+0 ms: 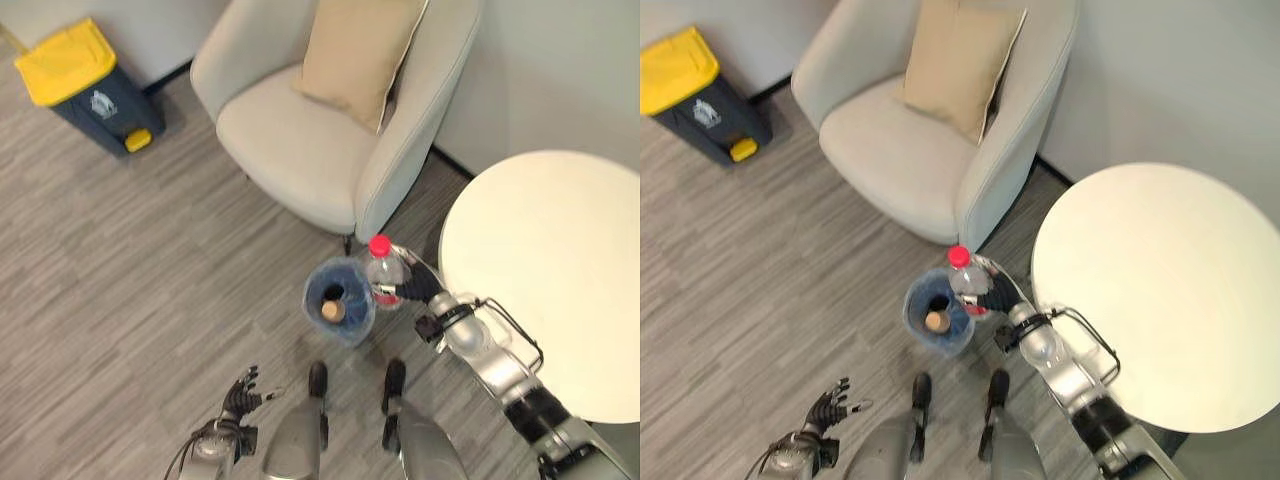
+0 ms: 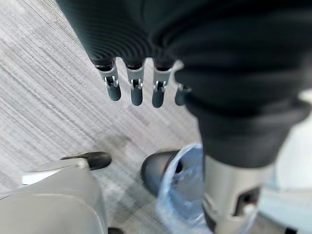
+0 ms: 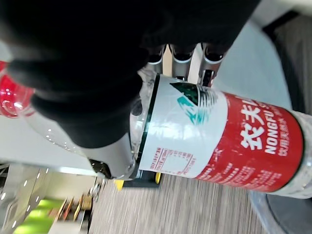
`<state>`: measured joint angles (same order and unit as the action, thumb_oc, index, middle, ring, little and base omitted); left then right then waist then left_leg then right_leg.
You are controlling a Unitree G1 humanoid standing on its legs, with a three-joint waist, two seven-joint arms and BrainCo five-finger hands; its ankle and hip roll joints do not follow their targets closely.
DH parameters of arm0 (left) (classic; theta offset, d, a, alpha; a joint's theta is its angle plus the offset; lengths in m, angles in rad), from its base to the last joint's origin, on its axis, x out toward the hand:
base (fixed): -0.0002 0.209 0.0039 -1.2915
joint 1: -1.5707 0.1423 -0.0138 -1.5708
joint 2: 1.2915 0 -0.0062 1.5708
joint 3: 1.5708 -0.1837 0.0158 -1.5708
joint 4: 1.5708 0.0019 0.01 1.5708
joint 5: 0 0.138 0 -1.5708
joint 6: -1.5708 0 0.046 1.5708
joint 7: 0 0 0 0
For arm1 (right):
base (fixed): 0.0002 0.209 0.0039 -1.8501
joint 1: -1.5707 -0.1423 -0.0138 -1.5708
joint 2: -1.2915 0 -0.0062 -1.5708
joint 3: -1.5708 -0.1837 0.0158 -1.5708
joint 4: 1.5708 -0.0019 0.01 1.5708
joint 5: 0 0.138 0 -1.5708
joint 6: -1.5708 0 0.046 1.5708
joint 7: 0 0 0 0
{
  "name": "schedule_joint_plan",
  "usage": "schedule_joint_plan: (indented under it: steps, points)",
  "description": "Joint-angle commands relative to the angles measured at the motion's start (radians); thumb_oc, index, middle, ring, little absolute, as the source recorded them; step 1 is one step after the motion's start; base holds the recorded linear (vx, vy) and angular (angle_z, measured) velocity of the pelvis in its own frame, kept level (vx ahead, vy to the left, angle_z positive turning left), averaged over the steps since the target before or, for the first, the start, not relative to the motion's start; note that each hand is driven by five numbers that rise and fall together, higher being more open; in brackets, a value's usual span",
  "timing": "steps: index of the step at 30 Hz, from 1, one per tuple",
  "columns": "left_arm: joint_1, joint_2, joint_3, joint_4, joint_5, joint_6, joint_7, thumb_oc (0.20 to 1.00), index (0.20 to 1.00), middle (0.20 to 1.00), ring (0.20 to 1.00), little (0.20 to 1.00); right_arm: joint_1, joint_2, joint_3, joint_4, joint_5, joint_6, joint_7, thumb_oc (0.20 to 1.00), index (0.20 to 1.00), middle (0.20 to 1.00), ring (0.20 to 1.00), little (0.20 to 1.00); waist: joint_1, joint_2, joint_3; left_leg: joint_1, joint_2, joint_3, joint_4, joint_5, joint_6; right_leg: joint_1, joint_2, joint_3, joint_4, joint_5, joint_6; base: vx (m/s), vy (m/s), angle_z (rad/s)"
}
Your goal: Gather garbage on tea table into small bin, then transfer packed bag to large trash can.
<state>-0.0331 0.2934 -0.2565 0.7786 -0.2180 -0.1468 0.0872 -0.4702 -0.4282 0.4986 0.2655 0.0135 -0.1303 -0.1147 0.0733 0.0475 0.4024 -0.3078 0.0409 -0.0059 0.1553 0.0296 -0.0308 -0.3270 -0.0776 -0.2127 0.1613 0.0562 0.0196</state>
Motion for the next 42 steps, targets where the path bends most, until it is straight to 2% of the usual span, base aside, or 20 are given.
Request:
schedule_joint_plan:
  steps: [1, 4, 5, 7, 8, 14, 20, 23, 24, 25, 27, 29, 33, 37, 42]
  points:
    - [-0.011, 0.044, -0.018, -0.045, -0.039, -0.037, 0.030, 1.000, 1.000, 1.000, 1.000, 1.000, -0.027, 0.061, 0.010, -0.064, 0.009, -0.067, -0.055, 0.200, 0.200, 0.200, 0.200, 0.200, 0.015, -0.045, -0.002, -0.063, -0.071, 0.005, 0.154, -0.131, 0.008, -0.031, -0.052, 0.015, 0.130, -0.179, 0.035, -0.10, -0.033, 0.41]
    - [-0.069, 0.060, -0.046, -0.079, -0.064, -0.044, 0.055, 1.000, 1.000, 1.000, 1.000, 1.000, -0.119, 0.076, 0.013, 0.001, 0.006, -0.059, -0.107, 0.200, 0.200, 0.200, 0.200, 0.200, 0.021, -0.025, 0.026, -0.222, -0.080, -0.009, 0.265, -0.142, 0.009, -0.189, -0.078, 0.000, 0.279, -0.226, 0.018, -0.10, -0.030, 0.54]
    - [-0.084, 0.064, -0.052, -0.087, -0.071, -0.046, 0.060, 1.000, 1.000, 1.000, 1.000, 1.000, -0.146, 0.080, 0.013, 0.022, 0.012, -0.057, -0.122, 0.200, 0.200, 0.200, 0.200, 0.200, 0.023, -0.019, 0.032, -0.253, -0.080, -0.015, 0.306, -0.178, 0.007, -0.223, -0.081, 0.008, 0.329, -0.265, 0.021, -0.02, -0.020, 0.33]
    - [-0.095, 0.068, -0.056, -0.099, -0.075, -0.045, 0.065, 1.000, 1.000, 1.000, 1.000, 1.000, -0.172, 0.079, 0.009, 0.038, 0.012, -0.055, -0.134, 0.200, 0.200, 0.200, 0.200, 0.200, 0.023, -0.017, 0.034, -0.298, -0.081, -0.018, 0.338, -0.186, 0.010, -0.271, -0.087, 0.012, 0.372, -0.280, 0.018, -0.02, 0.003, 0.26]
    - [-0.116, 0.073, -0.062, -0.112, -0.087, -0.046, 0.072, 1.000, 1.000, 1.000, 1.000, 1.000, -0.216, 0.076, 0.002, 0.081, 0.026, -0.050, -0.151, 0.200, 0.200, 0.200, 0.200, 0.200, 0.026, -0.012, 0.043, -0.372, -0.083, -0.020, 0.396, -0.196, 0.015, -0.345, -0.098, 0.017, 0.441, -0.298, 0.009, -0.06, 0.017, 0.19]
    - [-0.174, 0.096, -0.101, -0.138, -0.118, -0.051, 0.090, 1.000, 1.000, 1.000, 1.000, 1.000, -0.392, 0.064, -0.011, 0.272, 0.081, -0.035, -0.204, 0.200, 0.200, 0.200, 0.200, 0.200, 0.050, 0.003, 0.058, -0.625, -0.107, -0.028, 0.560, -0.234, 0.040, -0.604, -0.126, 0.038, 0.633, -0.361, -0.012, -0.05, 0.006, 0.17]
    - [-0.205, 0.119, -0.156, -0.163, -0.134, -0.061, 0.090, 1.000, 1.000, 1.000, 1.000, 1.000, -0.563, 0.047, 0.001, 0.479, 0.155, -0.023, -0.229, 0.200, 0.200, 0.200, 0.200, 0.200, 0.078, 0.013, 0.050, -0.781, -0.136, -0.036, 0.622, -0.239, 0.049, -0.752, -0.163, 0.058, 0.716, -0.388, -0.027, 0.01, 0.011, 0.20]
    - [-0.216, 0.119, -0.169, -0.170, -0.137, -0.063, 0.095, 1.000, 1.000, 1.000, 1.000, 1.000, -0.596, 0.049, 0.010, 0.530, 0.166, -0.020, -0.232, 0.200, 0.200, 0.200, 0.200, 0.200, 0.087, 0.019, 0.045, -0.802, -0.145, -0.040, 0.615, -0.234, 0.051, -0.775, -0.169, 0.059, 0.720, -0.388, -0.026, 0.01, 0.006, 0.03]
    - [-0.225, 0.120, -0.175, -0.172, -0.138, -0.067, 0.094, 1.000, 1.000, 1.000, 1.000, 1.000, -0.614, 0.044, 0.023, 0.548, 0.161, -0.019, -0.233, 0.272, 0.272, 0.272, 0.272, 0.272, 0.089, 0.023, 0.043, -0.811, -0.151, -0.044, 0.607, -0.227, 0.051, -0.782, -0.172, 0.057, 0.715, -0.385, -0.024, 0.01, 0.003, 0.08]
    - [-0.229, 0.120, -0.179, -0.172, -0.133, -0.068, 0.094, 1.000, 1.000, 1.000, 1.000, 1.000, -0.620, 0.037, 0.035, 0.565, 0.148, -0.016, -0.235, 1.000, 1.000, 1.000, 1.000, 1.000, 0.091, 0.023, 0.039, -0.811, -0.152, -0.046, 0.596, -0.222, 0.050, -0.783, -0.173, 0.055, 0.708, -0.383, -0.023, 0.01, -0.004, 0.09]
    - [-0.234, 0.121, -0.178, -0.173, -0.131, -0.069, 0.095, 1.000, 1.000, 1.000, 1.000, 1.000, -0.624, 0.032, 0.042, 0.574, 0.139, -0.015, -0.237, 1.000, 1.000, 1.000, 1.000, 1.000, 0.090, 0.022, 0.037, -0.810, -0.153, -0.046, 0.586, -0.220, 0.049, -0.782, -0.172, 0.054, 0.702, -0.380, -0.022, 0.01, 0.003, 0.21]
    - [-0.233, 0.117, -0.170, -0.167, -0.128, -0.072, 0.098, 1.000, 1.000, 1.000, 1.000, 1.000, -0.624, 0.014, 0.068, 0.568, 0.070, -0.007, -0.248, 1.000, 1.000, 1.000, 1.000, 1.000, 0.084, 0.015, 0.032, -0.801, -0.152, -0.044, 0.558, -0.212, 0.049, -0.776, -0.164, 0.052, 0.682, -0.368, -0.018, 0.01, 0.014, 0.12]
    - [-0.235, 0.101, -0.142, -0.163, -0.086, -0.077, 0.107, 1.000, 1.000, 1.000, 1.000, 1.000, -0.566, -0.048, 0.172, 0.494, -0.244, 0.033, -0.268, 1.000, 1.000, 1.000, 1.000, 1.000, 0.056, -0.008, 0.035, -0.768, -0.139, -0.045, 0.502, -0.201, 0.042, -0.745, -0.147, 0.046, 0.624, -0.344, -0.004, 0.00, -0.003, -0.01]
    - [-0.248, 0.109, -0.140, -0.166, -0.071, -0.086, 0.108, 1.000, 1.000, 1.000, 1.000, 1.000, -0.564, -0.066, 0.276, 0.537, -0.456, 0.069, -0.256, 1.000, 1.000, 1.000, 1.000, 1.000, 0.051, -0.011, 0.039, -0.755, -0.134, -0.048, 0.484, -0.199, 0.034, -0.725, -0.144, 0.040, 0.596, -0.337, 0.007, 0.00, -0.037, -0.07]
    - [-0.261, 0.123, -0.153, -0.176, -0.084, -0.093, 0.109, 1.000, 1.000, 1.000, 1.000, 1.000, -0.590, -0.036, 0.348, 0.659, -0.543, 0.107, -0.254, 1.000, 1.000, 1.000, 1.000, 1.000, 0.058, -0.003, 0.049, -0.770, -0.135, -0.049, 0.498, -0.202, 0.032, -0.738, -0.150, 0.040, 0.610, -0.343, 0.009, 0.00, -0.006, 0.00]
